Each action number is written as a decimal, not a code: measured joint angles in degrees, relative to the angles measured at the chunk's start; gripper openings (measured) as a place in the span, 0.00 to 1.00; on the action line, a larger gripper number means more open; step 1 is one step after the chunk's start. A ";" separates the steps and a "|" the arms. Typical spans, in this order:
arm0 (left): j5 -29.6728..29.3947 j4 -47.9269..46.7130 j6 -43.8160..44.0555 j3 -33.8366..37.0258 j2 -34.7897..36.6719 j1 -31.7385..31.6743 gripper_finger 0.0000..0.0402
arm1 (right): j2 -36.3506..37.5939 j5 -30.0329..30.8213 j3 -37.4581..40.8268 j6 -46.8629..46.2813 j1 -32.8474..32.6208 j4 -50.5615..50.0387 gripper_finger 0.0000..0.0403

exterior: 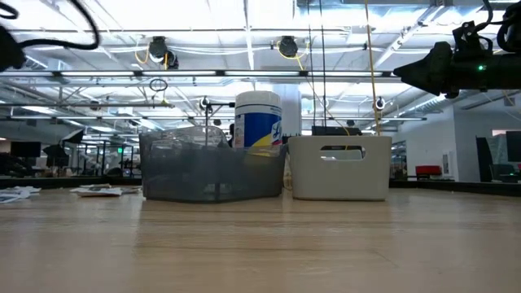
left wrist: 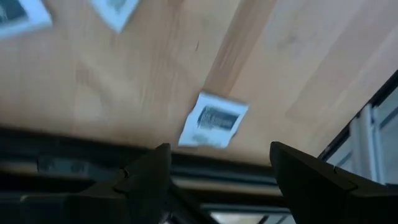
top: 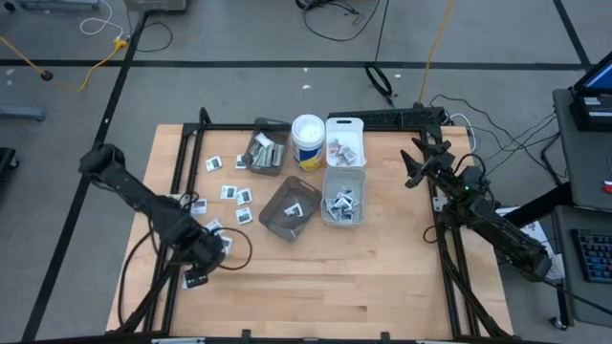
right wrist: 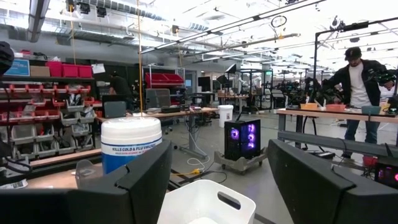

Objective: Pick & Place First Aid Supplies
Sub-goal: Put the towelette pack into the bottom black bin

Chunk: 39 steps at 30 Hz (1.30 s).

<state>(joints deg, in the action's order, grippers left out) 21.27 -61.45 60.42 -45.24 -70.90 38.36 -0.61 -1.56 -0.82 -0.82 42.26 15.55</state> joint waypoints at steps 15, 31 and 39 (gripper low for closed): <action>-0.84 6.78 4.43 5.69 -4.46 4.21 0.70 | 0.01 0.01 0.00 0.01 0.00 -0.01 0.65; -2.87 18.05 10.16 5.75 -15.92 9.36 0.70 | -0.01 0.02 0.00 0.02 0.00 0.00 0.65; -5.64 17.91 11.93 5.89 -16.47 9.57 0.55 | -0.01 0.00 0.00 0.00 0.00 0.00 0.65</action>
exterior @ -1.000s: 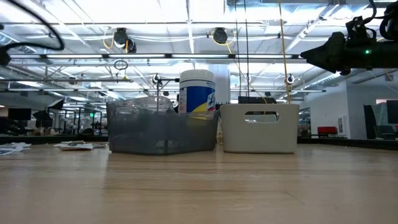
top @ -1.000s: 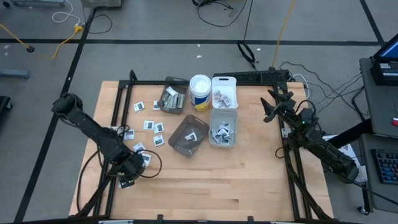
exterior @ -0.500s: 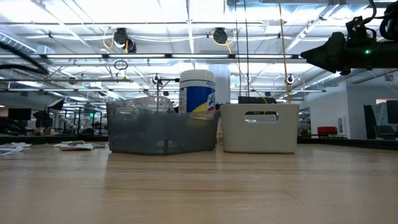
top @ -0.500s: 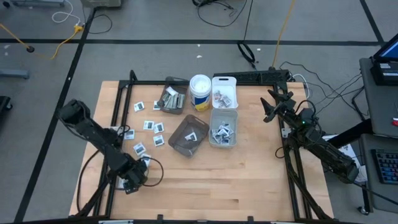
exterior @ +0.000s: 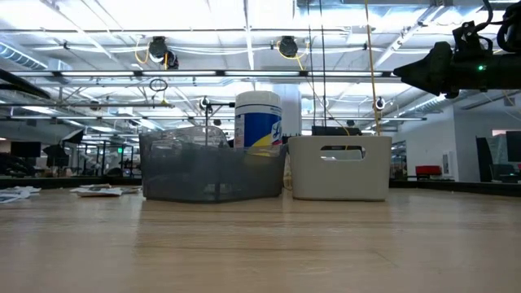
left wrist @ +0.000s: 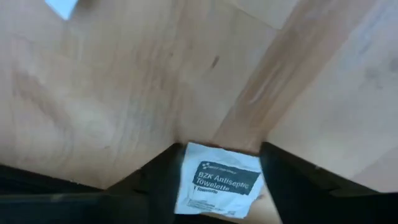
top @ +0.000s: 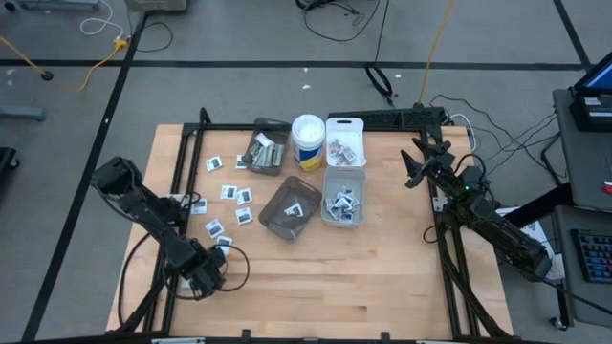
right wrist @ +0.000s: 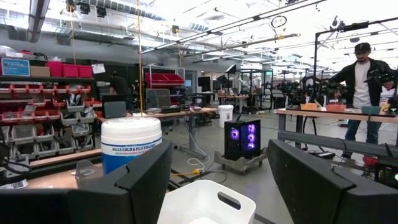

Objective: Pick & Place First Aid Supplies
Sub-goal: Put the towelette pack into the bottom black bin

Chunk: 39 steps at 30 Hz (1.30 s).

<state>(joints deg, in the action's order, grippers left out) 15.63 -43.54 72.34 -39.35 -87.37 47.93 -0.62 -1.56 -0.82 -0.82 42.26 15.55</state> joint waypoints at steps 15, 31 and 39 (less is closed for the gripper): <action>-0.56 -0.26 0.81 1.15 0.04 0.00 0.02 | 0.00 0.02 0.00 0.00 0.01 -0.01 0.65; 3.11 -3.41 -15.87 1.11 0.92 -2.11 0.05 | 0.01 0.02 0.00 0.01 0.00 -0.01 0.65; 3.85 -3.73 -23.59 1.04 1.09 -4.20 0.31 | 0.02 0.00 0.00 0.01 0.00 0.00 0.65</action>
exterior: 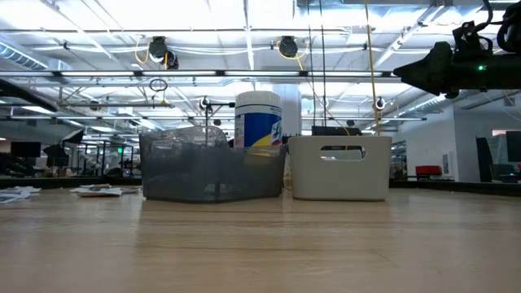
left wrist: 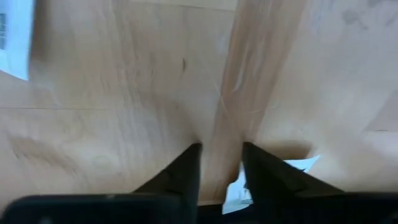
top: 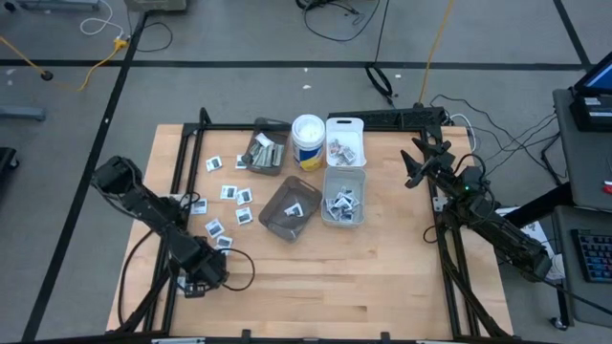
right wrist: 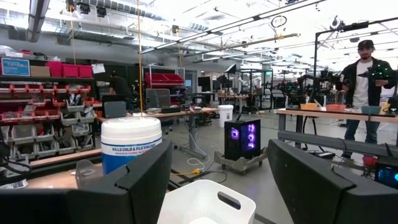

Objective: Pick & Place First Aid Supplies
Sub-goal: Put the towelette pack into the bottom black bin

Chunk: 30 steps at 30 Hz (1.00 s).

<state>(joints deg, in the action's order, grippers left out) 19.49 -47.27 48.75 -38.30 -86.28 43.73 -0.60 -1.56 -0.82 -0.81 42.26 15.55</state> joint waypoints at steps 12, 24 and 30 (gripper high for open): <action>2.05 -0.36 -0.70 -0.01 0.84 -0.80 0.58 | 0.00 0.02 0.00 -0.01 0.00 0.00 0.65; 3.98 -0.04 7.18 0.00 0.87 8.35 0.52 | -0.01 0.01 0.01 0.01 0.01 0.00 0.65; 8.12 3.65 11.20 0.15 0.74 11.28 0.52 | -0.02 0.00 0.00 -0.01 0.00 -0.02 0.65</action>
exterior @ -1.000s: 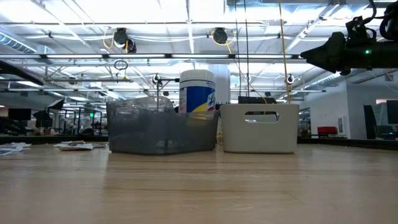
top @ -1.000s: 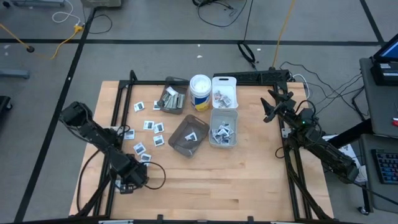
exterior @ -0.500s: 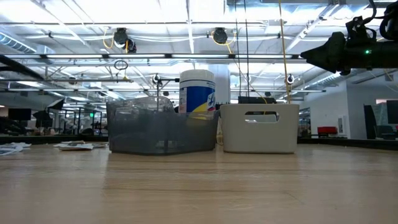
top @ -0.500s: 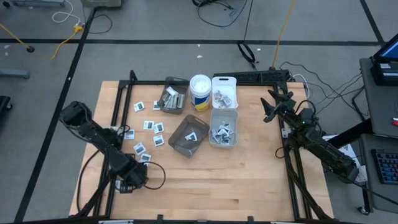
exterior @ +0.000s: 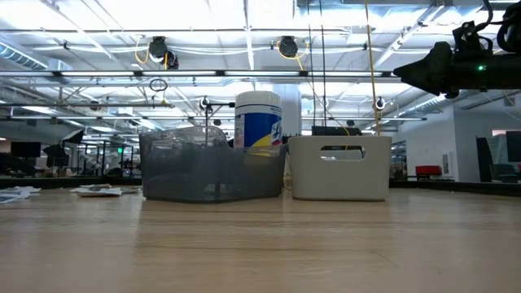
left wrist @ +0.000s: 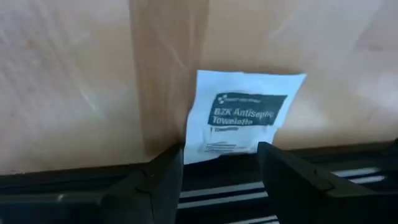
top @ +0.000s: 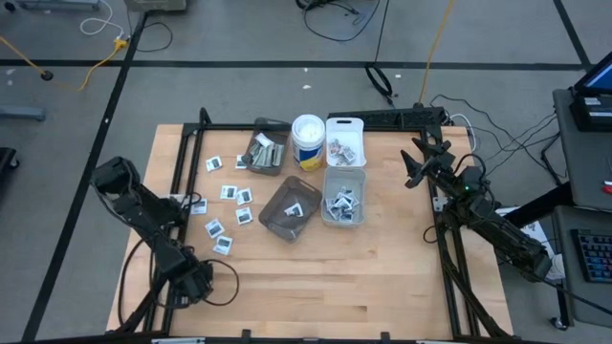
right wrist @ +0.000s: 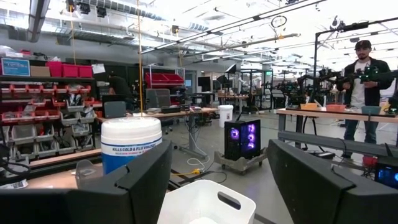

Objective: Pick & Place First Aid Supplies
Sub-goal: Put the towelette pack into the bottom black bin

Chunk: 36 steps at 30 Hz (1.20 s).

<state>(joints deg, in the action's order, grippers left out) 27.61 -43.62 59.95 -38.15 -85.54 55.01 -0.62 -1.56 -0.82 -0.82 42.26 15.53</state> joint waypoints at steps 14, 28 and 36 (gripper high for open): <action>-6.64 4.55 4.75 -0.44 -0.68 -0.55 0.51 | 0.01 0.01 0.00 0.01 0.00 0.02 0.65; -5.90 4.04 3.84 -0.37 -3.39 -0.66 0.03 | 0.02 0.00 0.00 0.00 0.02 0.02 0.65; -5.64 3.35 3.77 -0.19 -2.87 -2.08 0.01 | 0.02 0.02 0.00 0.02 0.00 0.02 0.65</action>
<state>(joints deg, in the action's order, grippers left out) 21.96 -40.27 63.72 -38.34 -88.41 52.92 -0.60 -1.54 -0.82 -0.80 42.26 15.55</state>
